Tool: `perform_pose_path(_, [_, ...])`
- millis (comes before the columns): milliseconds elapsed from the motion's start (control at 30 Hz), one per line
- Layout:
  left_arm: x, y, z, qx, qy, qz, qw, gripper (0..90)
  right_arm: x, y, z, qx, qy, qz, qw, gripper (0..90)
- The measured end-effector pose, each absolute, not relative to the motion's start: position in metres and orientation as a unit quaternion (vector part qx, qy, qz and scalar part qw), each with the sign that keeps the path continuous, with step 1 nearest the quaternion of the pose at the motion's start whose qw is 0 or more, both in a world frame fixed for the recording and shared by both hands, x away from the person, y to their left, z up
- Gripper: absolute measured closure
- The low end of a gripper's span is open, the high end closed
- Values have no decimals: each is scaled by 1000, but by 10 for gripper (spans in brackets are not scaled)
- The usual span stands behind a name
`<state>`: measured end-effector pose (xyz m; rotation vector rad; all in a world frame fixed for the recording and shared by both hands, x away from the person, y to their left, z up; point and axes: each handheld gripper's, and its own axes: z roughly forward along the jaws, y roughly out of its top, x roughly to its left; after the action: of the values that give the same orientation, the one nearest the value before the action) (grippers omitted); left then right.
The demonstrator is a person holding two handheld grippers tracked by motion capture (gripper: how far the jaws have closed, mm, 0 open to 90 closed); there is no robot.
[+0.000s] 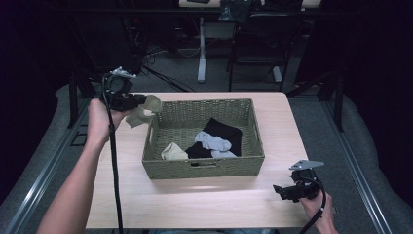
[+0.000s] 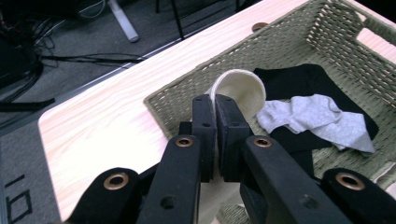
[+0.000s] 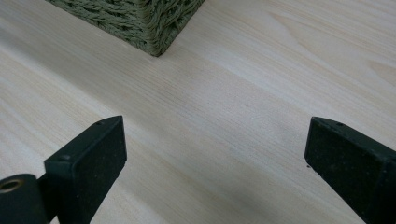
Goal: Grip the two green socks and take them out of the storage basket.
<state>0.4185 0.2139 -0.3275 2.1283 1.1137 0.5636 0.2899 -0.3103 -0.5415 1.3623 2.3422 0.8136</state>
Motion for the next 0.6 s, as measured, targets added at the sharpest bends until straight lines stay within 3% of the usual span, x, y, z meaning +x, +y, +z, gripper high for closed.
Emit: perform_pose_path(600, [406, 271, -354, 789, 485, 217, 308, 875, 293, -308, -542, 471, 821, 283, 154, 54])
